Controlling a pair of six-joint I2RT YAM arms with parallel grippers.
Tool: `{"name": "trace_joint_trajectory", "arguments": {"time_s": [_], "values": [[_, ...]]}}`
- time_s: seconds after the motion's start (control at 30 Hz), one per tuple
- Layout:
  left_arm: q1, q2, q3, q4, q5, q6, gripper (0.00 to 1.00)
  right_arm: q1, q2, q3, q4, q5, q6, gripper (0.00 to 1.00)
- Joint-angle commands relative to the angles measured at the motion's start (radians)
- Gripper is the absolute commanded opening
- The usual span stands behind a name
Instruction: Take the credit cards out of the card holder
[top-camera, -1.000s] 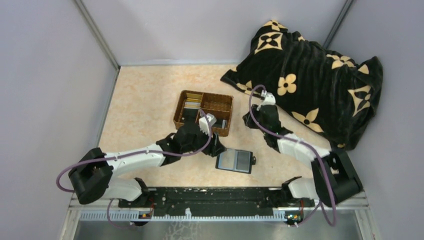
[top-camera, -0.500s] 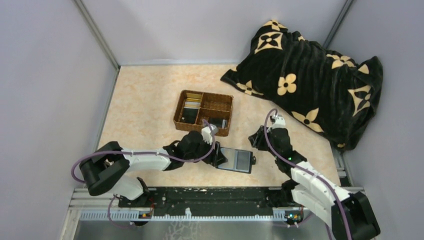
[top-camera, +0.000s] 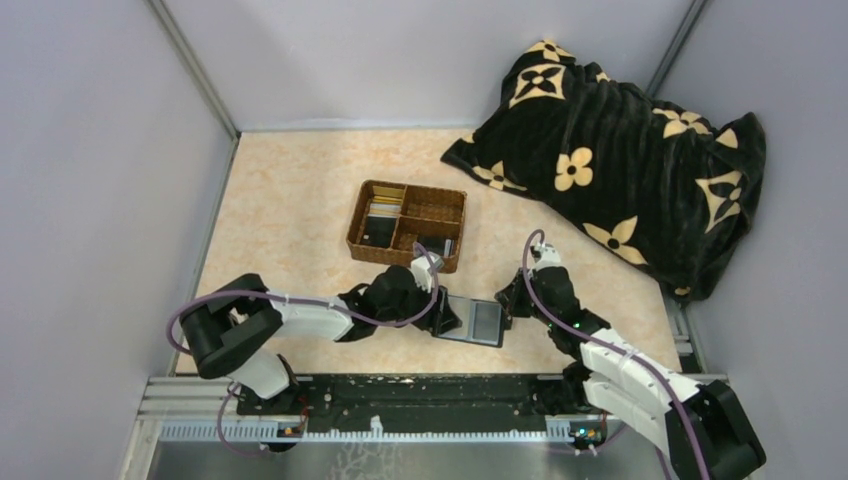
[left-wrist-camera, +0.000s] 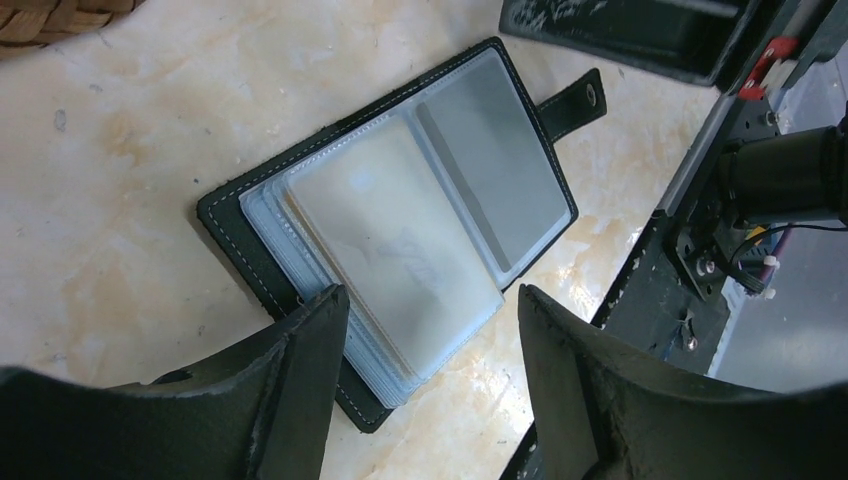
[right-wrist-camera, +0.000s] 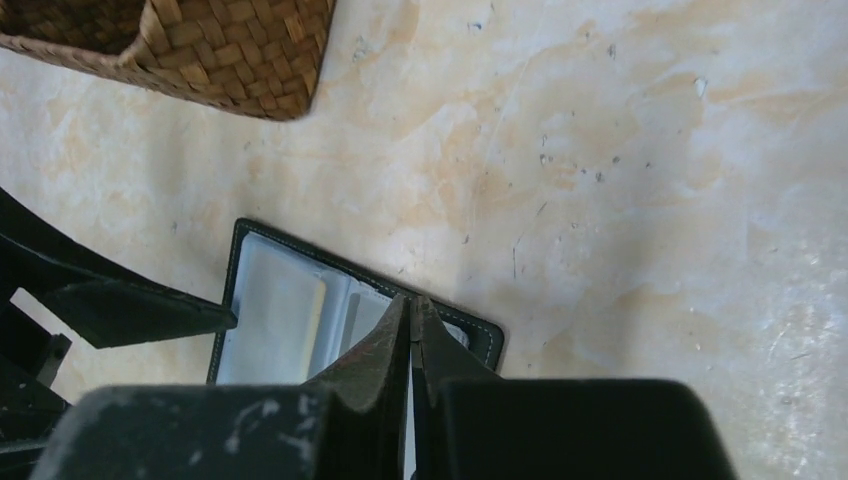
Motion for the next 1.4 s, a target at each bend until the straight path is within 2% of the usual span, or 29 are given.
{"name": "trace_joint_trajectory", "arguments": {"time_s": [0.0,0.73,1.03,1.37], "values": [[-0.008,0.042,0.046,0.034,0.007,0.006,0.7,0.012,0.013,-0.01,0.041,-0.007,0.017,0.0],[-0.017,0.057,0.092,0.03,0.048,0.003,0.69,0.015,0.074,-0.054,0.119,-0.031,0.022,0.0],[-0.019,0.101,0.123,0.052,0.085,0.015,0.69,0.015,0.066,-0.044,0.103,-0.022,0.016,0.0],[-0.026,0.161,0.192,0.091,0.147,0.033,0.69,0.014,-0.033,0.016,0.001,0.021,-0.005,0.0]]}}
